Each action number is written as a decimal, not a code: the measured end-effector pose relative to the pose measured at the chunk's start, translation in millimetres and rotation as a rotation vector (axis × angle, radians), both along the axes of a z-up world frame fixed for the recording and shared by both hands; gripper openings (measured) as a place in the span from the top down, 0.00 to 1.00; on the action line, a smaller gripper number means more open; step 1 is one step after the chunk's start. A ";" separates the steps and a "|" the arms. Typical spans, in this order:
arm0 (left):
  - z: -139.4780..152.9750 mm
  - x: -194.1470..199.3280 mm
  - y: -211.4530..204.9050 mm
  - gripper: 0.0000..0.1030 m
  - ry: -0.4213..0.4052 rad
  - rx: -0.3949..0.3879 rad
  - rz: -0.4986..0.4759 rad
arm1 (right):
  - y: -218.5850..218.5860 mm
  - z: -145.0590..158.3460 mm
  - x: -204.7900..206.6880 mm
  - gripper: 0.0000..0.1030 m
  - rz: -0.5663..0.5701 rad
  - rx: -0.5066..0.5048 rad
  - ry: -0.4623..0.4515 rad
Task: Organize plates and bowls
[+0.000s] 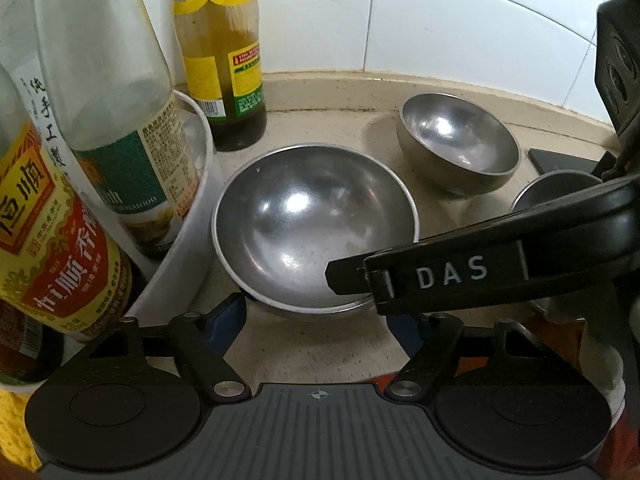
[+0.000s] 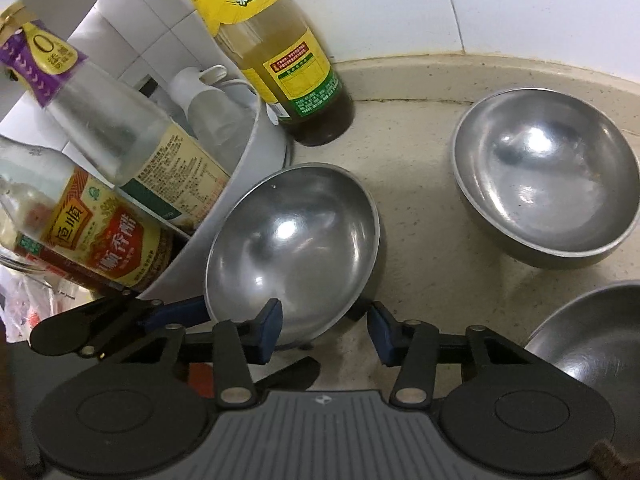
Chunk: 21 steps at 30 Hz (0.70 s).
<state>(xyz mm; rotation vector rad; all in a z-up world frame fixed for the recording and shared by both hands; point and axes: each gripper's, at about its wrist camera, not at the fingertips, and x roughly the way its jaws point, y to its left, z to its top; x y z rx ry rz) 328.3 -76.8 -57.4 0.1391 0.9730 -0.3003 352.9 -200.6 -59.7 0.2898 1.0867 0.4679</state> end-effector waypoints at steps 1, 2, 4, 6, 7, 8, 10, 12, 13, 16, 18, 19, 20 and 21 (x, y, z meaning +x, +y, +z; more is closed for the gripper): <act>-0.7 0.9 1.4 0.25 0.007 -0.007 0.003 | -1.9 -0.5 -0.2 0.58 -0.007 0.005 0.003; -1.3 1.8 3.1 0.26 0.014 -0.017 0.006 | -5.2 -0.8 0.8 0.58 -0.017 0.010 0.009; -3.2 5.1 4.3 0.26 0.032 -0.032 0.012 | -9.1 1.1 1.9 0.58 -0.034 0.003 -0.004; -4.4 8.0 4.3 0.27 0.046 -0.042 0.019 | -11.8 0.4 6.9 0.58 -0.073 -0.019 -0.009; -4.5 9.1 4.3 0.27 0.051 -0.048 0.023 | -13.6 -1.9 11.0 0.58 -0.090 -0.016 0.002; -4.1 9.7 4.9 0.27 0.055 -0.054 0.027 | -14.8 -4.4 14.7 0.58 -0.105 -0.005 0.011; -0.5 7.4 7.9 0.28 0.053 -0.075 0.036 | -16.1 -6.8 19.7 0.58 -0.126 -0.003 0.015; 5.2 3.7 12.7 0.29 0.047 -0.100 0.042 | -17.7 -7.7 20.3 0.58 -0.133 0.000 0.016; 8.6 1.4 16.2 0.29 0.039 -0.118 0.047 | -19.0 -8.9 20.2 0.59 -0.135 -0.002 0.020; 20.9 -3.8 27.0 0.28 0.018 -0.164 0.060 | -22.9 -8.6 20.2 0.59 -0.140 0.007 0.024; 28.1 -3.8 33.0 0.26 0.002 -0.203 0.087 | -27.3 -5.9 19.2 0.60 -0.150 0.025 0.021; 29.1 -1.8 33.7 0.26 -0.007 -0.213 0.106 | -27.7 -4.5 19.8 0.60 -0.154 0.029 0.014; 28.0 1.8 32.8 0.27 -0.008 -0.208 0.129 | -27.8 -3.3 21.3 0.60 -0.156 0.032 0.011; 25.1 6.8 30.3 0.29 0.002 -0.199 0.150 | -28.1 -3.0 22.6 0.60 -0.160 0.038 0.016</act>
